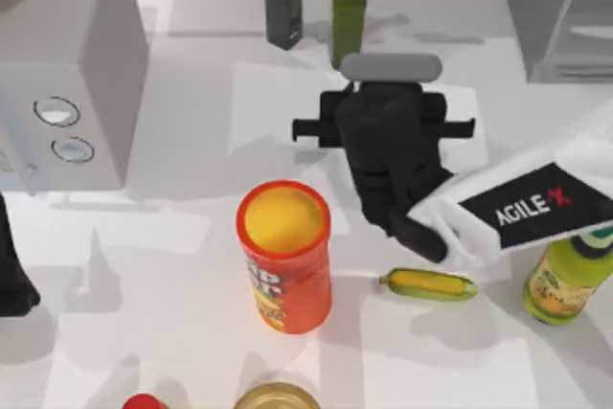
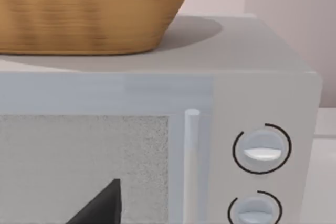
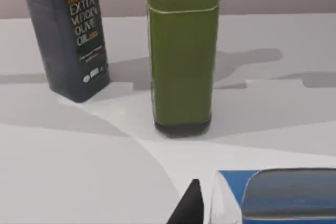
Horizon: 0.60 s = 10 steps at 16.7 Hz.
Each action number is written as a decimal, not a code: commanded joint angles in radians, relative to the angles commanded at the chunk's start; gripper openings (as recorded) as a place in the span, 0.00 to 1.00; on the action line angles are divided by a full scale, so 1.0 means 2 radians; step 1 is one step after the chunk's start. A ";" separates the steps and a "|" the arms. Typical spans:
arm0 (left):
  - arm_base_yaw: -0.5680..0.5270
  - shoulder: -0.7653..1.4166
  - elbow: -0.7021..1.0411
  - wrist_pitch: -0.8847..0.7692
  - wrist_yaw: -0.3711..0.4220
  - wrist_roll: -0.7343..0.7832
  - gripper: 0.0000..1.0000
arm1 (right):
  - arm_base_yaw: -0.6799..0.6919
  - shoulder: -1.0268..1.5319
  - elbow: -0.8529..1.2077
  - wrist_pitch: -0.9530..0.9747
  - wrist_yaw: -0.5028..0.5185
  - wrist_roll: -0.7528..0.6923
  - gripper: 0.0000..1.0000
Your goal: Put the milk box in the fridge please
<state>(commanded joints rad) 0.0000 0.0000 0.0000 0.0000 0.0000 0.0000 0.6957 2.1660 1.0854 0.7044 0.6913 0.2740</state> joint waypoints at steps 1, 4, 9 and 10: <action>0.000 0.000 0.000 0.000 0.000 0.000 1.00 | 0.000 -0.011 0.003 -0.018 -0.001 0.000 0.00; 0.000 0.000 0.000 0.000 0.000 0.000 1.00 | 0.000 -0.038 0.006 -0.064 -0.001 -0.005 0.00; 0.000 0.000 0.000 0.000 0.000 0.000 1.00 | 0.001 -0.114 0.025 -0.163 -0.001 -0.004 0.00; 0.000 0.000 0.000 0.000 0.000 0.000 1.00 | 0.002 -0.123 0.031 -0.170 -0.001 -0.003 0.00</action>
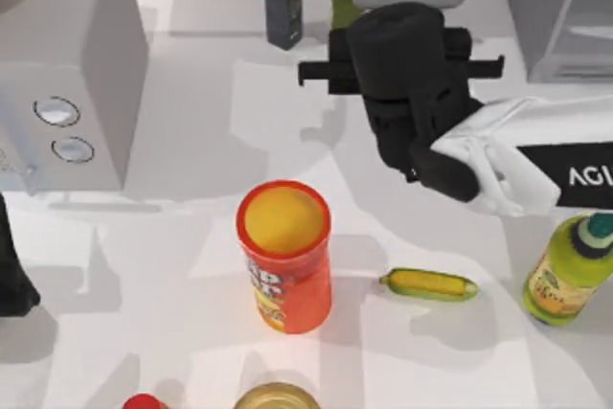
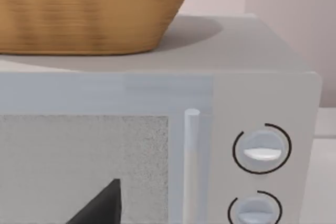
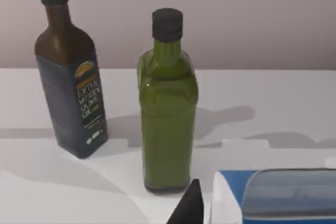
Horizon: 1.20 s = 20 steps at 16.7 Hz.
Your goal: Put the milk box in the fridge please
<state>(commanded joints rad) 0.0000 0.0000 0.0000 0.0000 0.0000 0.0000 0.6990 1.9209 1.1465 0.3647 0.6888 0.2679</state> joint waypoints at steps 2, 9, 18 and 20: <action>0.000 0.000 0.000 0.000 0.000 0.000 1.00 | 0.001 -0.004 0.004 -0.003 0.000 0.001 0.00; 0.000 0.000 0.000 0.000 0.000 0.000 1.00 | -0.022 -0.025 -0.023 -0.018 -0.006 -0.009 0.00; 0.000 0.000 0.000 0.000 0.000 0.000 1.00 | -0.128 -0.313 -0.198 -0.068 -0.107 -0.051 0.00; 0.000 0.000 0.000 0.000 0.000 0.000 1.00 | -0.147 -0.381 -0.240 -0.078 -0.134 -0.054 0.00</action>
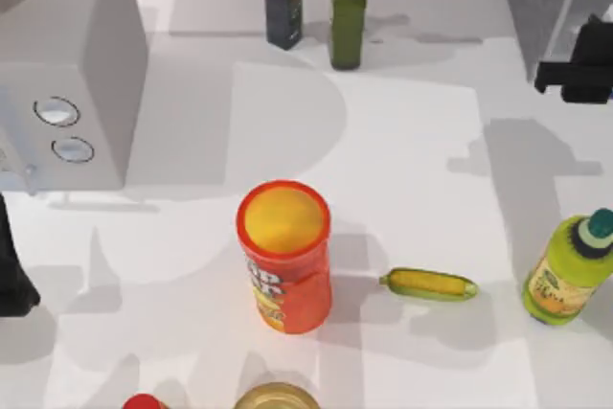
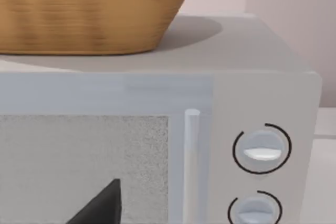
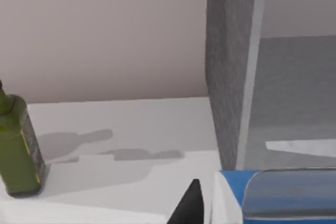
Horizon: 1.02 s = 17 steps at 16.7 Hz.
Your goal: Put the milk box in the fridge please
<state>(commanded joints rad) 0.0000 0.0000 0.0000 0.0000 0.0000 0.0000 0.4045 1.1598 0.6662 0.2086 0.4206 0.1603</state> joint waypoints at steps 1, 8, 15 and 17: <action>0.000 0.000 0.000 0.000 0.000 0.000 1.00 | -0.010 -0.030 -0.016 -0.004 -0.015 -0.001 0.00; 0.000 0.000 0.000 0.000 0.000 0.000 1.00 | -0.075 -0.333 -0.144 -0.033 -0.109 -0.038 0.00; 0.000 0.000 0.000 0.000 0.000 0.000 1.00 | -0.181 -0.555 -0.312 -0.090 -0.200 -0.071 0.00; 0.000 0.000 0.000 0.000 0.000 0.000 1.00 | -0.199 -0.576 -0.330 -0.102 -0.209 -0.079 0.00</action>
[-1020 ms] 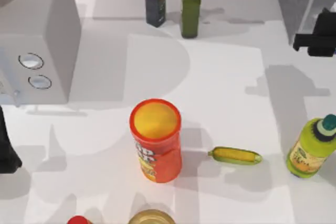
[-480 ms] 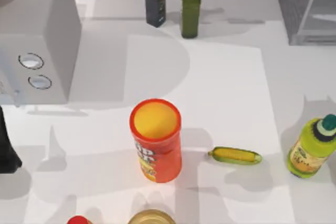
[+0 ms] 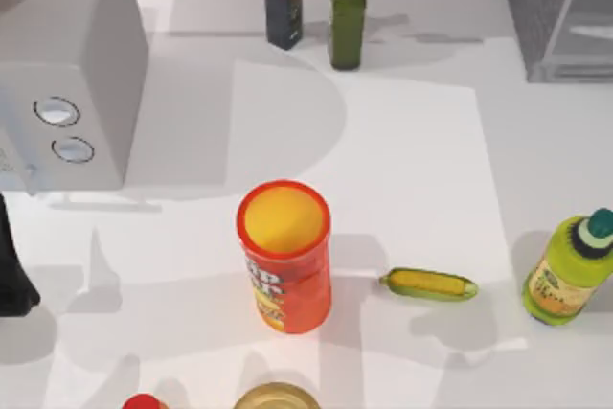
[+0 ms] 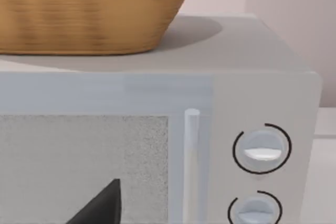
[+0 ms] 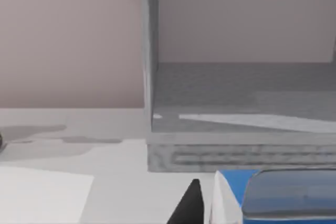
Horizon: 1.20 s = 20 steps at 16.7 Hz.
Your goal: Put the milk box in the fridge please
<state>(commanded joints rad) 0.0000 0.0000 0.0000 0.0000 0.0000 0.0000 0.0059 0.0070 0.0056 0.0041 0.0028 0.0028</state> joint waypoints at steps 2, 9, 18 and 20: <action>0.000 0.000 0.000 0.000 0.000 0.000 1.00 | -0.003 -0.003 -0.003 -0.002 -0.001 -0.001 0.00; 0.000 0.000 0.000 0.000 0.000 0.000 1.00 | -0.008 0.029 0.028 0.029 -0.013 -0.003 0.00; 0.000 0.000 0.000 0.000 0.000 0.000 1.00 | -0.079 0.408 0.245 0.302 -0.088 -0.014 0.00; 0.000 0.000 0.000 0.000 0.000 0.000 1.00 | -0.094 0.541 0.294 0.370 -0.104 -0.014 0.00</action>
<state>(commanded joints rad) 0.0000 0.0000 0.0000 0.0000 0.0000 0.0000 -0.1817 1.0890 0.5943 0.7438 -0.2061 -0.0258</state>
